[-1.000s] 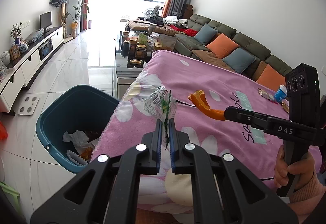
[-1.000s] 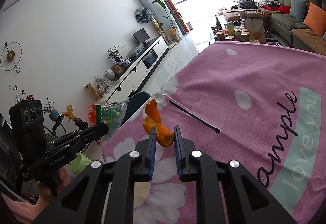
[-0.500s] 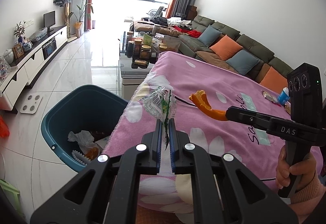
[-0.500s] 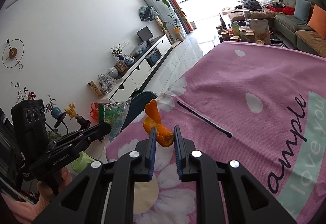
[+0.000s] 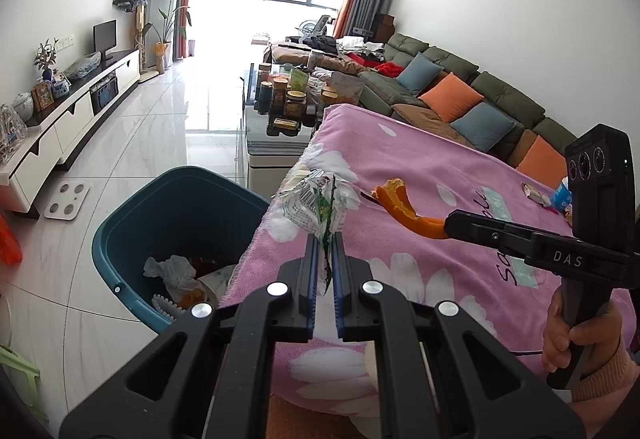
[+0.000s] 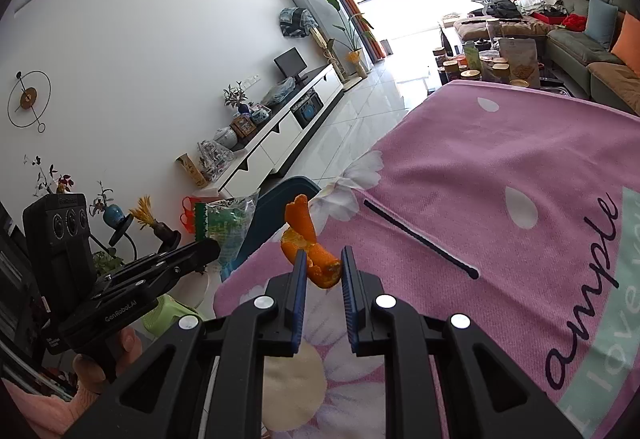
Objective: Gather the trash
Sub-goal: 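Hold the clear wrapper and orange peel above the teal bin with both grippers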
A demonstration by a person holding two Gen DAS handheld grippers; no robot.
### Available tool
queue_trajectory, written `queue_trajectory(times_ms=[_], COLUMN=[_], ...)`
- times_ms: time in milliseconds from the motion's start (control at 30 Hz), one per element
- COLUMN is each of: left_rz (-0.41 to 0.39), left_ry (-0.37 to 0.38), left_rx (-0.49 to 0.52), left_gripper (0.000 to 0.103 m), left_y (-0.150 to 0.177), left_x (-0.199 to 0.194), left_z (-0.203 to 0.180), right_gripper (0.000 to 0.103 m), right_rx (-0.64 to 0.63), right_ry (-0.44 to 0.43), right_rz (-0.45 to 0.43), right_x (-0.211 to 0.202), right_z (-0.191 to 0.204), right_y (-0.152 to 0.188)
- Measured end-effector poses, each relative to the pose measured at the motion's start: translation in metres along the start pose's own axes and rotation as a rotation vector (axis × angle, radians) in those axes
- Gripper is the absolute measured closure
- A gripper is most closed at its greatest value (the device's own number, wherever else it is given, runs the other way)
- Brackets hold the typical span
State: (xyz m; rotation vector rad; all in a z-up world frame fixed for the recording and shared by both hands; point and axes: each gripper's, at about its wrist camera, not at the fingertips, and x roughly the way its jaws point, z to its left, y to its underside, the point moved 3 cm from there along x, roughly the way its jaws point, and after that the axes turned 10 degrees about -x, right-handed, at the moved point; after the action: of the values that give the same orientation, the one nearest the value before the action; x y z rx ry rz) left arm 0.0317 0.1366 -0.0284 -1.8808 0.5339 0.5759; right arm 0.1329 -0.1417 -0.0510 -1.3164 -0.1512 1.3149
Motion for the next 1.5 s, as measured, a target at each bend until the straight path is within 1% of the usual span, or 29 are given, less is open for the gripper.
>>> queue_trajectory(times_ms=[967, 1500], left_rz=[-0.022, -0.022], left_ry=[-0.043, -0.073], left_rx=[-0.032, -0.054], left_gripper=[0.096, 0.096], left_y=[-0.004, -0.006], left_x=[-0.001, 0.002], left_z=[0.021, 0.035], right_gripper=[0.088, 0.088], right_rx=[-0.034, -0.053], right_ry=[-0.049, -0.069], right_rz=[0.031, 0.053], right_x=[0.029, 0.044], right_z=[0.022, 0.031], right_y=[-0.018, -0.024])
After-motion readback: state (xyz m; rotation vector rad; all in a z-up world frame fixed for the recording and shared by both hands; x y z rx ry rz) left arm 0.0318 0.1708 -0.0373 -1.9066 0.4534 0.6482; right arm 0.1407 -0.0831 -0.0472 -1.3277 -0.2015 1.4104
